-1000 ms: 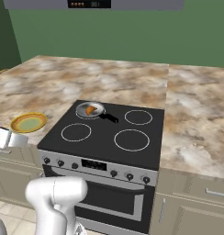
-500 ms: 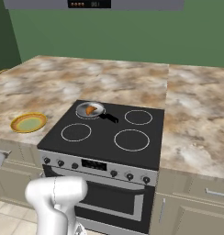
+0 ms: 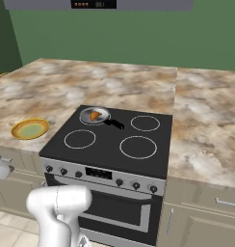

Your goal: Pick the croissant and place it on the pan. Then turn on the stove to warm the croissant.

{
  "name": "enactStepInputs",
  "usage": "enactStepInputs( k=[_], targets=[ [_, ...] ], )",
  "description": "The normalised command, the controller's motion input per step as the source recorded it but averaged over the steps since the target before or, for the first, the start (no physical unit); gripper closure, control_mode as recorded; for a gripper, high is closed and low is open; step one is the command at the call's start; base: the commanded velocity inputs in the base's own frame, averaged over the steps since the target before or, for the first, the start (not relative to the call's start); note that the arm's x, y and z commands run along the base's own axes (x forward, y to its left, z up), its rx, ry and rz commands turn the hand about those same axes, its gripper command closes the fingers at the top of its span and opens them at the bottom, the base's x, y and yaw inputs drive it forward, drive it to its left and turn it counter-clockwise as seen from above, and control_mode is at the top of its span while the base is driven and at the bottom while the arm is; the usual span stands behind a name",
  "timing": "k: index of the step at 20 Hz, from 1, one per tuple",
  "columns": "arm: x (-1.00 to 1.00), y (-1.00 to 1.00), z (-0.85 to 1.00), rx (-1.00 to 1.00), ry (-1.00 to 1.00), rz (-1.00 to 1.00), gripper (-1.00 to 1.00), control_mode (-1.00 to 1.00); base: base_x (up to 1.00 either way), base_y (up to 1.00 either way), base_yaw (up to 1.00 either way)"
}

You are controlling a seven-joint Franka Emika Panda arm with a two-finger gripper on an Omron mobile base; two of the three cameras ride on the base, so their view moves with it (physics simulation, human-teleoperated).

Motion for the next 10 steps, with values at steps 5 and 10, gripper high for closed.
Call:
enactStepInputs(
  k=[5,10],
  targets=[
    [0.14,-0.24,-0.28,0.09,0.1,0.0,-1.0,-1.0,0.0,0.0,0.0],
    [0.01,-0.01,-0.34,0.0,0.05,0.0,-1.0,-1.0,0.0,0.0,0.0]
  ],
)
